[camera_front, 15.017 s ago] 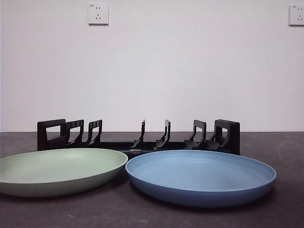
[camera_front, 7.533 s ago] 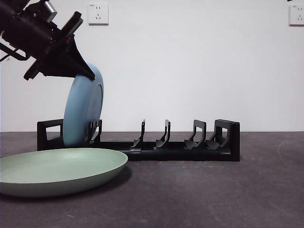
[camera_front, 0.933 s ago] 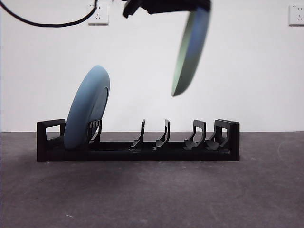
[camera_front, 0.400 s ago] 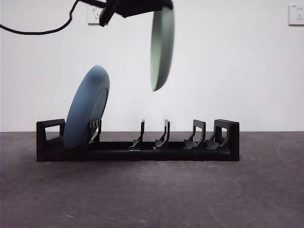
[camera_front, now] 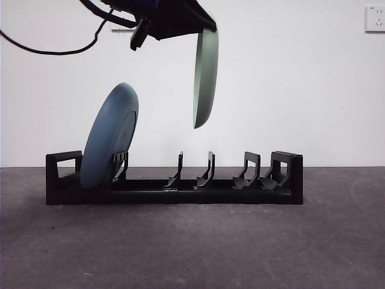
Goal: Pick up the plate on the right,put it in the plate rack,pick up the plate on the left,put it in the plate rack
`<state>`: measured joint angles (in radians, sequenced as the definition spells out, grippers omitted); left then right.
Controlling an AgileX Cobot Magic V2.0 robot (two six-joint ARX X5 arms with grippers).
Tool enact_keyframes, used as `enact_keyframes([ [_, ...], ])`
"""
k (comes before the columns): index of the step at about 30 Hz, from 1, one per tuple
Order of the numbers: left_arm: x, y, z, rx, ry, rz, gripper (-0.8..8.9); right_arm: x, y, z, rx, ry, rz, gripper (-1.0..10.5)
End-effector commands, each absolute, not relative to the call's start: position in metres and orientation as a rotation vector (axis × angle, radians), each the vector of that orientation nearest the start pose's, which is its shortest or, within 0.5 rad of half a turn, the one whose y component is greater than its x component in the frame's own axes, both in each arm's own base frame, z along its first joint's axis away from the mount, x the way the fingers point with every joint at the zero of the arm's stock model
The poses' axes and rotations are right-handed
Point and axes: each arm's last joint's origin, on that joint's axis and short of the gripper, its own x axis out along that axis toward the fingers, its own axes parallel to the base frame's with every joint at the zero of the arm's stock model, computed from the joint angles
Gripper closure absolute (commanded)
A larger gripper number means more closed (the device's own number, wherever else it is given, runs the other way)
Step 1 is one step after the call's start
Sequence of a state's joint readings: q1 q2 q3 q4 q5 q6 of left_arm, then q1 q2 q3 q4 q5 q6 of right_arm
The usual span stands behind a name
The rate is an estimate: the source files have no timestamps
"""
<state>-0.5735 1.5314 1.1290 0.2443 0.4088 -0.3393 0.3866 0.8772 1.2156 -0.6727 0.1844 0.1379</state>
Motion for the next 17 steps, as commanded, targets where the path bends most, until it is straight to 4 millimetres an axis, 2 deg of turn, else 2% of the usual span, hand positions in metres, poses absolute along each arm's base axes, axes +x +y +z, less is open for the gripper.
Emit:
enact_keyframes([
  [1, 0.299, -0.205, 0.303, -0.269, 0.35, -0.943, 8.23, 0.144, 0.053, 0.413, 0.047, 0.33, 0.179, 7.6],
  [9, 0.315, -0.212, 0.266, -0.259, 0.478, -0.911, 8.23, 0.144, 0.053, 0.413, 0.046, 0.33, 0.18, 7.6],
  [17, 0.318, -0.214, 0.247, -0.231, 0.569, -0.87, 8.14, 0.144, 0.053, 0.413, 0.046, 0.33, 0.18, 7.6],
])
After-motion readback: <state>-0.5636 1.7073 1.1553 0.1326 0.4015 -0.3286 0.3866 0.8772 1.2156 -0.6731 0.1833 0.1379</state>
